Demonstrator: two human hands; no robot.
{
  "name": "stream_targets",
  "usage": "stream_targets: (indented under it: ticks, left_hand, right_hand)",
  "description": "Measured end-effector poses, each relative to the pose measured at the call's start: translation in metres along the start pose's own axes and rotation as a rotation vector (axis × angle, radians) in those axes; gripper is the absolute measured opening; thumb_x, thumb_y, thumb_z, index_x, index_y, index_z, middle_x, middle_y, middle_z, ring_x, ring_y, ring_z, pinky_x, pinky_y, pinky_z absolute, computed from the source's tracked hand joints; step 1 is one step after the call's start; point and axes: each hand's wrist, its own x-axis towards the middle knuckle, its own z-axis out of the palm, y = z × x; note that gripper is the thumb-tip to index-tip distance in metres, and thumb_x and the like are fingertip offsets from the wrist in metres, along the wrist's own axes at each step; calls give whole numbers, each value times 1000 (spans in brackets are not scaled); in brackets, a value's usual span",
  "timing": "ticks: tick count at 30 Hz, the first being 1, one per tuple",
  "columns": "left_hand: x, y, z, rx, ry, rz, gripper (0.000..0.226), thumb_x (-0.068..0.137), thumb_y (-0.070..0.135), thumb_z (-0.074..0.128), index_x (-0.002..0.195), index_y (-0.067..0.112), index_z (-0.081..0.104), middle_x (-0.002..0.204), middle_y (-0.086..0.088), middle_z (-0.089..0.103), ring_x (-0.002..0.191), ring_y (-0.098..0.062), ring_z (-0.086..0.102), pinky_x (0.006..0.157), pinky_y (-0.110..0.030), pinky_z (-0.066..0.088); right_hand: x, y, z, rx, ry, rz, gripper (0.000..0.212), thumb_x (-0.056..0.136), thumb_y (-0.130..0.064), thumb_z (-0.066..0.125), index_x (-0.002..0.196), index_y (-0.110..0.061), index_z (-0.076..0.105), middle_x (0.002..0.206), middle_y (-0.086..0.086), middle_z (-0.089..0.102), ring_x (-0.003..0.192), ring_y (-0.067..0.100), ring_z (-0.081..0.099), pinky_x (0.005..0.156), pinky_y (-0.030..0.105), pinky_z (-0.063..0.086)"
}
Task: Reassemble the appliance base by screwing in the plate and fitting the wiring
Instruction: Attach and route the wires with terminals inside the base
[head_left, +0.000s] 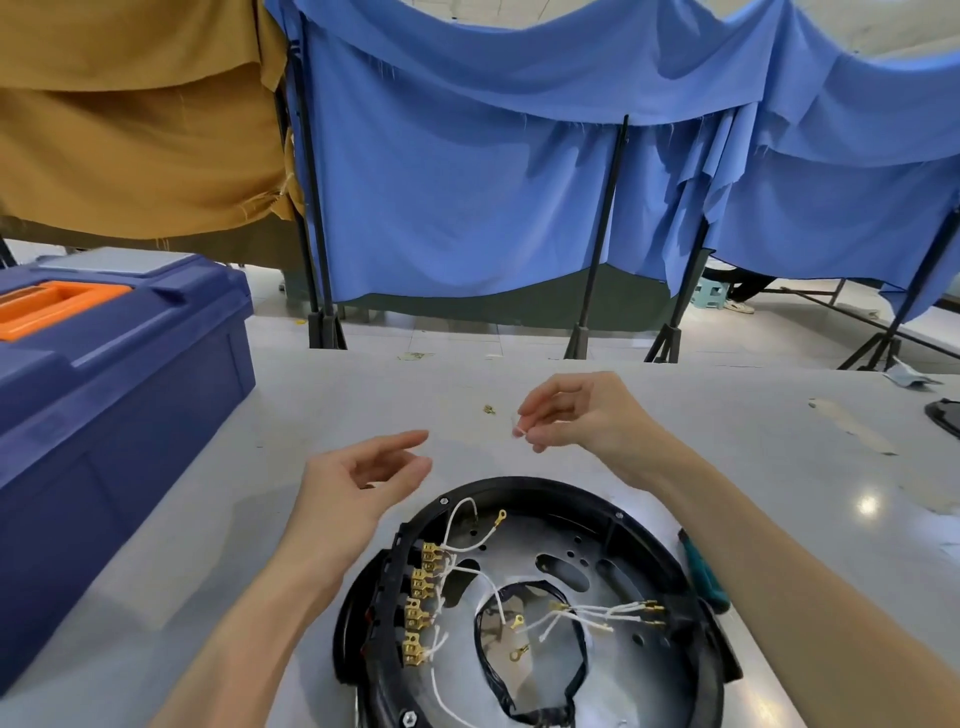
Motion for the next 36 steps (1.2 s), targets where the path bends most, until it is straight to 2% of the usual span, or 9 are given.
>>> stream_targets:
  ticks: [5, 8, 13, 20, 23, 26, 28, 32, 36]
  left_hand:
    - [-23, 20, 8, -7, -129, 66, 25, 62, 40, 76, 84, 31, 79, 89, 4, 76, 84, -10, 70, 75, -16, 54]
    - [-33, 21, 7, -31, -100, 74, 27, 59, 45, 75, 81, 29, 79, 86, 1, 76, 83, -16, 72, 78, -23, 55]
    - [-43, 21, 2, -2, -90, 57, 26, 61, 45, 74, 79, 27, 78, 78, -2, 75, 73, -13, 70, 69, -20, 54]
    - [-57, 27, 8, 91, -34, 93, 7, 77, 33, 76, 72, 28, 78, 72, 1, 74, 68, -19, 70, 69, -30, 55]
    - [-64, 30, 12, 116, -28, 149, 10, 81, 30, 74, 71, 31, 77, 69, 4, 74, 63, -14, 68, 62, -24, 52]
    - [-65, 33, 9, 133, -27, 147, 10, 80, 31, 74, 71, 29, 78, 70, 0, 73, 74, -41, 65, 72, -49, 54]
    - [-66, 33, 6, 151, -17, 136, 13, 81, 29, 75, 68, 26, 77, 67, -4, 71, 73, -48, 60, 73, -54, 53]
    - [-71, 31, 2, 143, -26, 88, 20, 74, 39, 75, 63, 23, 76, 63, -6, 69, 67, -40, 63, 65, -41, 51]
    - [-80, 22, -2, 184, 87, 130, 16, 77, 42, 73, 69, 28, 77, 69, 0, 71, 71, -36, 61, 71, -49, 52]
  right_hand:
    - [-38, -28, 31, -33, -165, -141, 21, 72, 16, 73, 84, -1, 70, 76, 15, 72, 72, 20, 69, 66, 27, 56]
    - [-50, -32, 41, -13, -186, -139, 23, 72, 19, 71, 82, -1, 70, 73, 13, 71, 71, 20, 67, 63, 27, 56]
    - [-61, -33, 48, -14, -226, -115, 23, 72, 20, 70, 81, -1, 70, 71, 8, 70, 68, 15, 67, 62, 23, 54]
    - [-71, -40, 60, -244, -147, -151, 14, 80, -6, 77, 94, -7, 74, 82, 7, 74, 78, 18, 70, 78, 30, 58]
    - [-77, -41, 73, -382, -82, -194, 14, 76, -10, 81, 88, -11, 74, 77, 1, 74, 73, 11, 69, 72, 27, 57]
    - [-82, -40, 79, -423, -16, -215, 8, 78, -12, 79, 85, -12, 75, 74, -1, 73, 69, 9, 69, 70, 28, 57]
    - [-85, -39, 81, -408, 26, -206, 6, 78, -13, 79, 82, -13, 74, 72, -1, 73, 67, 11, 68, 69, 32, 57]
    - [-92, -39, 87, -416, -4, -167, 4, 81, -12, 77, 80, -14, 74, 67, 2, 71, 59, 13, 67, 64, 31, 57]
    - [-94, -40, 83, -408, -13, -92, 7, 80, -13, 78, 75, -14, 74, 62, 1, 70, 52, 11, 67, 56, 21, 55]
